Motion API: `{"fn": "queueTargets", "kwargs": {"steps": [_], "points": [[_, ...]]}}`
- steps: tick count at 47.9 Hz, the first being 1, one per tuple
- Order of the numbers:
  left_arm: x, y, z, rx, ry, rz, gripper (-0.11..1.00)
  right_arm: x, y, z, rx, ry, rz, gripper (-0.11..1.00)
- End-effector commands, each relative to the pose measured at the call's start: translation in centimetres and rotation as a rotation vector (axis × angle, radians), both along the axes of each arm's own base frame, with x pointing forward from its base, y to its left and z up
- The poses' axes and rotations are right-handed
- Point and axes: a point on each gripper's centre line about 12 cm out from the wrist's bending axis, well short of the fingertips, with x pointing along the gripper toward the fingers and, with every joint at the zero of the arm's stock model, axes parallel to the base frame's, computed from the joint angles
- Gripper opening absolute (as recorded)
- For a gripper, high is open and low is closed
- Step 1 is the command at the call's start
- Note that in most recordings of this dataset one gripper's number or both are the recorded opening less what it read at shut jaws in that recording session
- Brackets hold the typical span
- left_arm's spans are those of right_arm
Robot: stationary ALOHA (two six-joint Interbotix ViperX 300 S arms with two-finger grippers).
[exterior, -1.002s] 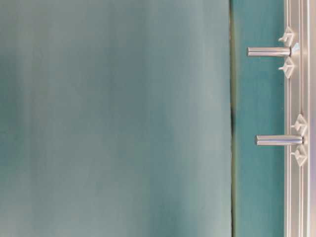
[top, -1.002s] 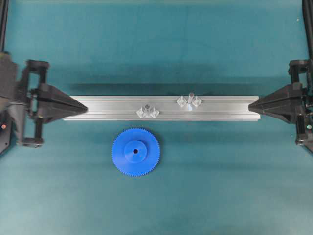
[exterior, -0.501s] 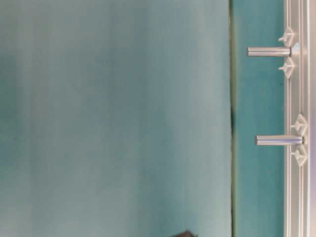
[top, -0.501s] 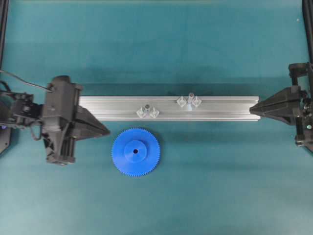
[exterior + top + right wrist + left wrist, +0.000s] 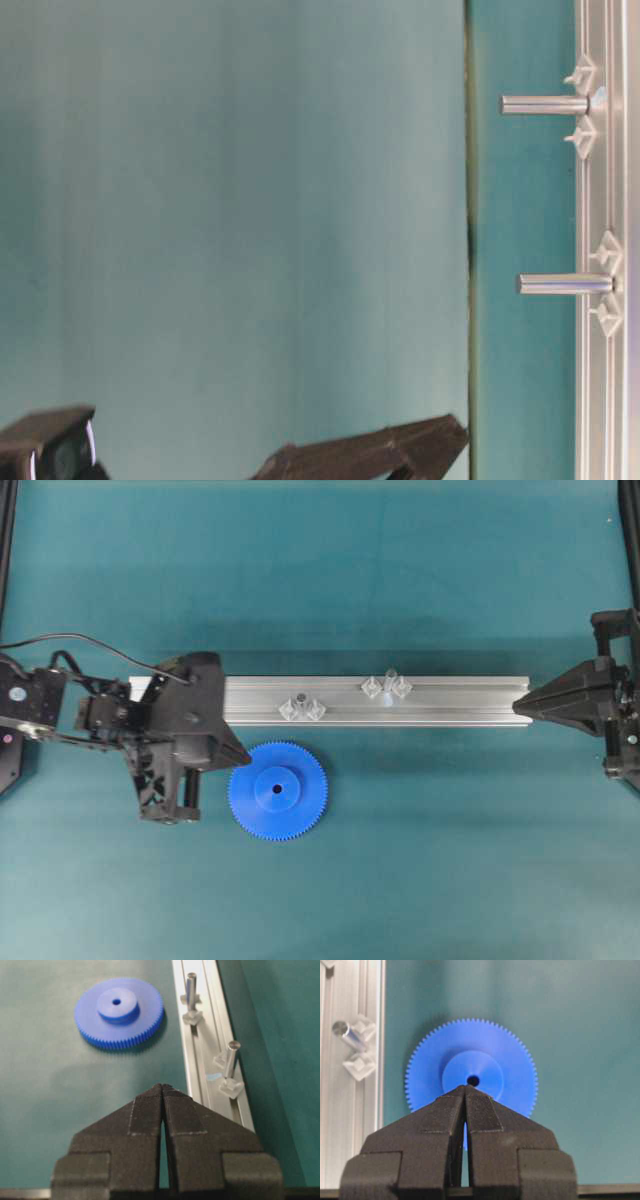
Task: Find the location of the shaft and insert the large gear.
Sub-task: 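Move the left gripper over the blue gear's hub, then lower the left gripper and close it on the blue gear's hub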
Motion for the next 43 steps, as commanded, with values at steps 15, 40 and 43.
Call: {"fn": "queueTargets", "kwargs": {"steps": [15, 40, 43], "points": [[2.9, -0.5, 0.1, 0.011, 0.033, -0.01, -0.01, -0.2, 0.0, -0.1, 0.01, 0.005, -0.005, 0.0], [5.6, -0.9, -1.9, 0.032, 0.195, -0.014, -0.01, -0.4, 0.0, -0.3, 0.01, 0.012, -0.005, 0.0], [5.8, -1.0, -2.1, 0.034, 0.209, -0.017, -0.01, -0.5, 0.0, -0.3, 0.01, 0.011, -0.005, 0.0]]}}
